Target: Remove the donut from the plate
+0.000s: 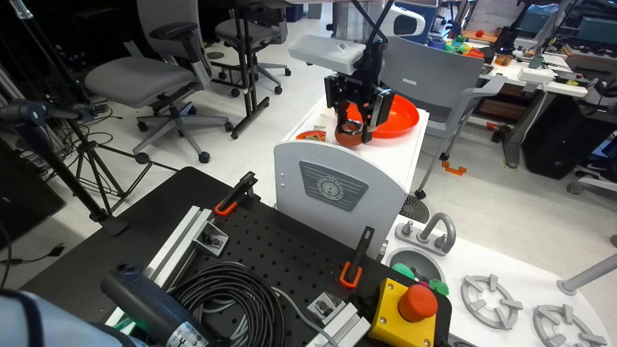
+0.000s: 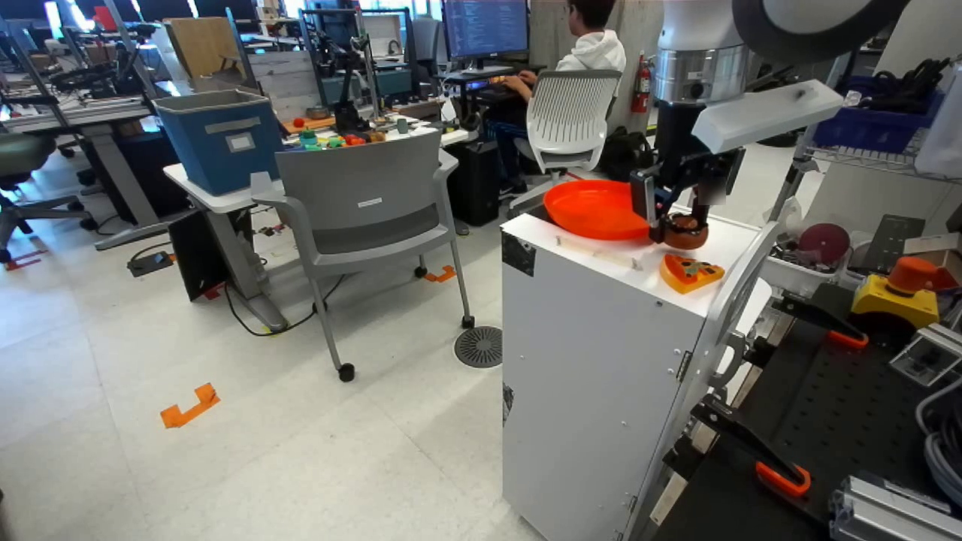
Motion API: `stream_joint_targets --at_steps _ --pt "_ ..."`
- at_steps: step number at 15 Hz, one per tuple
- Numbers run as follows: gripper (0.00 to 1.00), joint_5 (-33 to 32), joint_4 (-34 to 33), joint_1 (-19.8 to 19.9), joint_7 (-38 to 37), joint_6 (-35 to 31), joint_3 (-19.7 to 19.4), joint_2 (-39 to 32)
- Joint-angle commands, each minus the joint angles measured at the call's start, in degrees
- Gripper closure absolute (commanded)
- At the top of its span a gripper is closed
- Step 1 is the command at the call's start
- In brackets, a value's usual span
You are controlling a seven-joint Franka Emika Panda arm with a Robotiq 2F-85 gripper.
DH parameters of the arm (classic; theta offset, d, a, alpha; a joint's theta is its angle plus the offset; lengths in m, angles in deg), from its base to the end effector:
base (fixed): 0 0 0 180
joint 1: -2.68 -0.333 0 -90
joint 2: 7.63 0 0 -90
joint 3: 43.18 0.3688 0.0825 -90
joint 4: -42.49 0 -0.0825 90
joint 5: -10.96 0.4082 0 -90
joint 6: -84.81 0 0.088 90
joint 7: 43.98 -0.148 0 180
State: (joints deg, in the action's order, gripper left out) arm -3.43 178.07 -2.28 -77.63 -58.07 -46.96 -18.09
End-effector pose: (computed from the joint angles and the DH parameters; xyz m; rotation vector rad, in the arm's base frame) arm 0.5248 0.0055 0.2362 2.9261 -0.5341 -0.0086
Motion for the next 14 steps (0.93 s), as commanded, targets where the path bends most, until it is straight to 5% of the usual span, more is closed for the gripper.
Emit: stream_joint_targets --at_steps 1,3,14 --pt "0.06 -1.5 1.8 -0.2 0.2 -0.9 -0.1 2.0" --pt "0.00 -1.3 1.6 -0.1 0.6 -0.7 -0.1 2.1" --pt "0.00 -0.7 3.5 0.1 1.7 -3.5 0.2 4.4"
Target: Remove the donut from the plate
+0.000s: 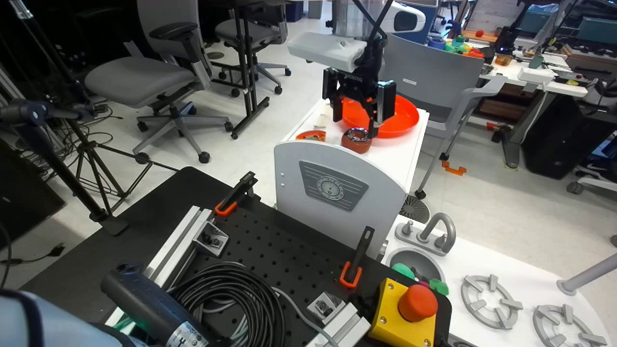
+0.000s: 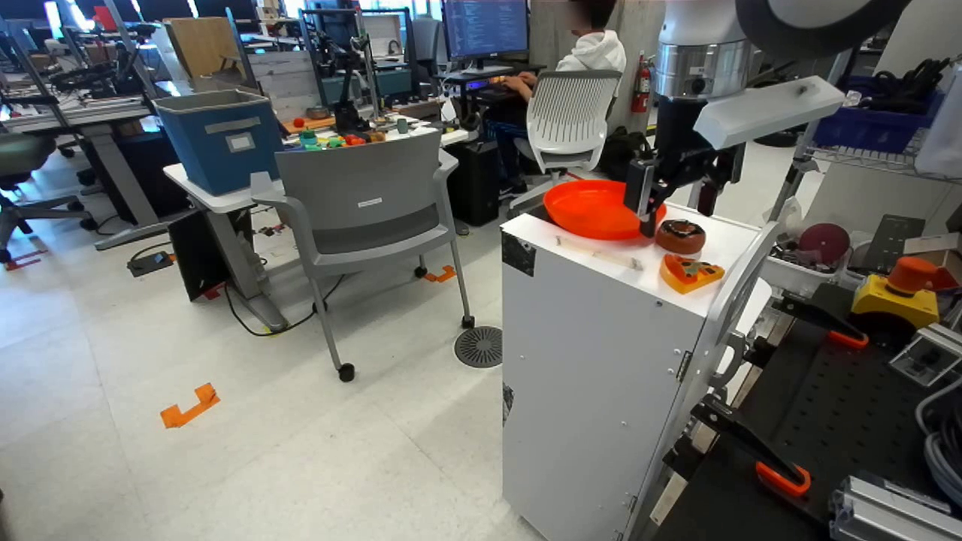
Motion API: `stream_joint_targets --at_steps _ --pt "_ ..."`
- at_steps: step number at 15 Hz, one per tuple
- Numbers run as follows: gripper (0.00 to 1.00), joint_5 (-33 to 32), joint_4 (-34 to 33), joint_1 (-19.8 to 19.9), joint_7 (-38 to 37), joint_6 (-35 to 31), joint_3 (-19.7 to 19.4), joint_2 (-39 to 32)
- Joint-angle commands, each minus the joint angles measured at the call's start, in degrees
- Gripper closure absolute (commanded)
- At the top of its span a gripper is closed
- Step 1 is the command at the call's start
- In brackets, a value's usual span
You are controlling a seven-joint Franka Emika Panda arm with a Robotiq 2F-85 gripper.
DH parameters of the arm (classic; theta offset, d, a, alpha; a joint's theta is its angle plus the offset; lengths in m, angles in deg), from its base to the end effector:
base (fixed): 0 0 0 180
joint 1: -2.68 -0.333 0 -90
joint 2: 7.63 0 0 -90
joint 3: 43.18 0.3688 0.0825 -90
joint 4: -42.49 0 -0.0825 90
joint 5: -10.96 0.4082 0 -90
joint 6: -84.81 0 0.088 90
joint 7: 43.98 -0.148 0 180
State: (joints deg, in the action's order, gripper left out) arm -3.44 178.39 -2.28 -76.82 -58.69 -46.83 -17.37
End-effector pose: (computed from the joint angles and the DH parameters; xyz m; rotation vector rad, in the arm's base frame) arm 0.5251 0.0072 0.2415 2.9371 -0.5107 0.0146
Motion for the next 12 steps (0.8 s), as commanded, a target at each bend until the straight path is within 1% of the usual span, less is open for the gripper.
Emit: stream_joint_targets --at_steps 1,9,10,12 --pt "0.00 -0.4 4.0 0.3 1.1 -4.2 0.1 4.6" --pt "0.00 -0.1 13.3 2.2 1.9 -16.4 0.8 13.1" --pt "0.00 -0.5 13.8 2.5 1.9 -16.8 1.0 13.8" --pt "0.00 -1.8 13.2 3.3 1.6 -14.6 1.7 14.1"
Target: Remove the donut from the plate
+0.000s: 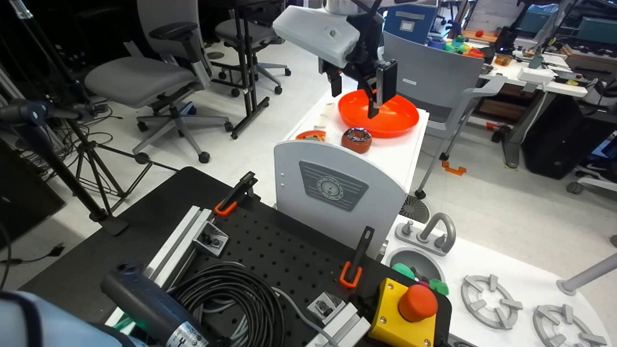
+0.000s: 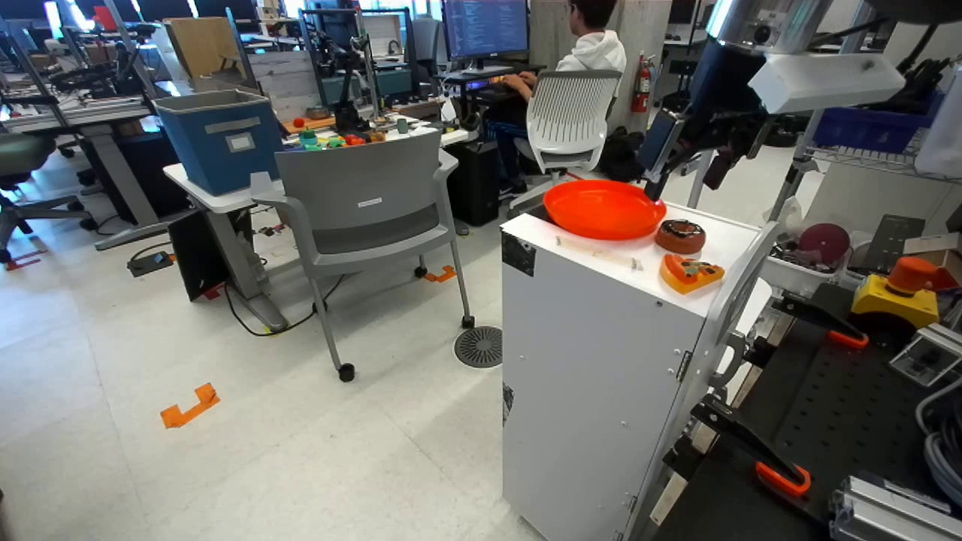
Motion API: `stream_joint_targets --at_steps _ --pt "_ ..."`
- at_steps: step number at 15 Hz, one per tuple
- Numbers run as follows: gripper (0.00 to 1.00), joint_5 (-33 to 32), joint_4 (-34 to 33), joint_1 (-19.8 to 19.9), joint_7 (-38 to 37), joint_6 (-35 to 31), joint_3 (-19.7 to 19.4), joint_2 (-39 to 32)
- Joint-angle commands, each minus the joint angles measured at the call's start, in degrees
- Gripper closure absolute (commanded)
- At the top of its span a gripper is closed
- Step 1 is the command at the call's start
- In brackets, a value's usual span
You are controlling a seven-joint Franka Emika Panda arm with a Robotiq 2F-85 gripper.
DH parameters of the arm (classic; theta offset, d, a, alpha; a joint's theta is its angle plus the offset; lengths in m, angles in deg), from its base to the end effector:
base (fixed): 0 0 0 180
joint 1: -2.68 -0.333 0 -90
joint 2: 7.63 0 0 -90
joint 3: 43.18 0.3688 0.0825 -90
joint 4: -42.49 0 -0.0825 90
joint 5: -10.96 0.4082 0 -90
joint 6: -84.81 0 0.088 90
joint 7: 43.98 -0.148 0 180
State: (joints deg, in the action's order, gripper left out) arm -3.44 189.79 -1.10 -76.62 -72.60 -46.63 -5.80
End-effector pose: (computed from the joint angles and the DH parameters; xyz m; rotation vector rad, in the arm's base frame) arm 0.4861 0.0090 0.2877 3.0216 -0.5216 0.3575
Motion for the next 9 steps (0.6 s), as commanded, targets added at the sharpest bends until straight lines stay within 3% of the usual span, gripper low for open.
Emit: stream_joint_targets --at_steps 1,9 --pt "0.00 0.3 0.4 2.2 0.5 0.1 2.1 0.7" --pt "0.00 0.2 0.9 2.7 0.9 0.1 2.5 1.4"
